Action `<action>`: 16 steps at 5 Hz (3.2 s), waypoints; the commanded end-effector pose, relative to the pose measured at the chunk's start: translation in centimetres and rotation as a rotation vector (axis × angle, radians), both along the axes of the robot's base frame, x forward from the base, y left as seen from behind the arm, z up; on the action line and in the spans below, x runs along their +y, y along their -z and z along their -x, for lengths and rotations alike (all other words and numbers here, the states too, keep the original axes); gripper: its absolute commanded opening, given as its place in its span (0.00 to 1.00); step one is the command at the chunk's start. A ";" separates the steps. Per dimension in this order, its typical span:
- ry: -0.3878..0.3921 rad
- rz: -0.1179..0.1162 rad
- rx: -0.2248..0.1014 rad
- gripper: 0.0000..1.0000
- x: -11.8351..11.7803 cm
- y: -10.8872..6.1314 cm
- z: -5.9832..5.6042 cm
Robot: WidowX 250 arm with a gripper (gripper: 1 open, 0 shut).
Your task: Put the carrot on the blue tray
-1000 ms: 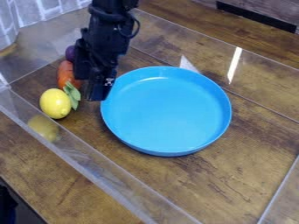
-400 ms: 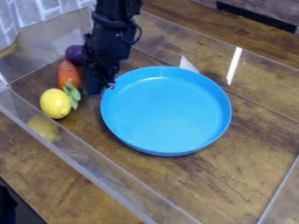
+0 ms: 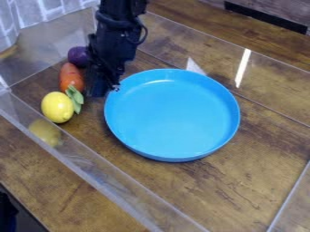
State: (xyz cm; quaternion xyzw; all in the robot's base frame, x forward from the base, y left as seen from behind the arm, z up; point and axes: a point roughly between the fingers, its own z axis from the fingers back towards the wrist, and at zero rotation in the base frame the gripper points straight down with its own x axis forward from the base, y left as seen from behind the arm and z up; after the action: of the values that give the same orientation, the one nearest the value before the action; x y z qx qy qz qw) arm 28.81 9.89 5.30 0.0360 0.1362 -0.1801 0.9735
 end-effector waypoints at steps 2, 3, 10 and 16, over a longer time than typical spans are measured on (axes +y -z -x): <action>0.047 -0.012 -0.098 0.00 -1.2 -2.8 -1.8; 0.065 -0.007 -0.107 0.00 -1.7 -3.0 -2.1; 0.160 -0.014 -0.140 1.00 -3.5 -4.8 -3.2; 0.232 -0.036 -0.184 1.00 -1.5 -6.0 -4.4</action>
State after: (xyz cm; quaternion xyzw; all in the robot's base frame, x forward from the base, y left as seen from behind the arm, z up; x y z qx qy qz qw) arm 32.61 7.62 9.21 0.0689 0.0739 -0.2934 0.9506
